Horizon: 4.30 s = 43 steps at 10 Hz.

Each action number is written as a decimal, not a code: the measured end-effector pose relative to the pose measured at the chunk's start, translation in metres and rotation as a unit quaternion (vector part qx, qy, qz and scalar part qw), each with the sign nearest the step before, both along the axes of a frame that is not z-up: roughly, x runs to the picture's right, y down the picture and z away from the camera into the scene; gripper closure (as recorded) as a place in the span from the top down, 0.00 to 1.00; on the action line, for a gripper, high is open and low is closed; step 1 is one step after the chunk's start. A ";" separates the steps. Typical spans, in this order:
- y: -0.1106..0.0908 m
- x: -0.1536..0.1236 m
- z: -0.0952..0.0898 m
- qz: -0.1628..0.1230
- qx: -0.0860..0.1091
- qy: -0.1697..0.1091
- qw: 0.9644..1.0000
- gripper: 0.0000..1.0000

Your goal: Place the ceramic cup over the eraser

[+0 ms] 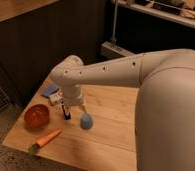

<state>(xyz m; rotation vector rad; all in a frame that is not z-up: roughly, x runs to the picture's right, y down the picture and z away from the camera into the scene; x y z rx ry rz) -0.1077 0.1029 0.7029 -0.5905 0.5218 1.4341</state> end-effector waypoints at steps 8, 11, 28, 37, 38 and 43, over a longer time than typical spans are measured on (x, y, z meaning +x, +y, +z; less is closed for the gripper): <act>0.000 0.000 0.000 0.000 0.000 0.000 1.000 0.65; 0.000 0.000 0.000 0.000 0.000 0.000 1.000 0.65; -0.002 0.002 -0.001 0.002 0.004 0.000 1.000 0.65; -0.012 0.036 -0.017 0.057 0.056 0.019 0.997 0.65; -0.012 0.035 -0.014 0.057 0.060 0.018 0.996 0.65; -0.013 0.046 0.017 0.061 0.060 0.037 0.996 0.65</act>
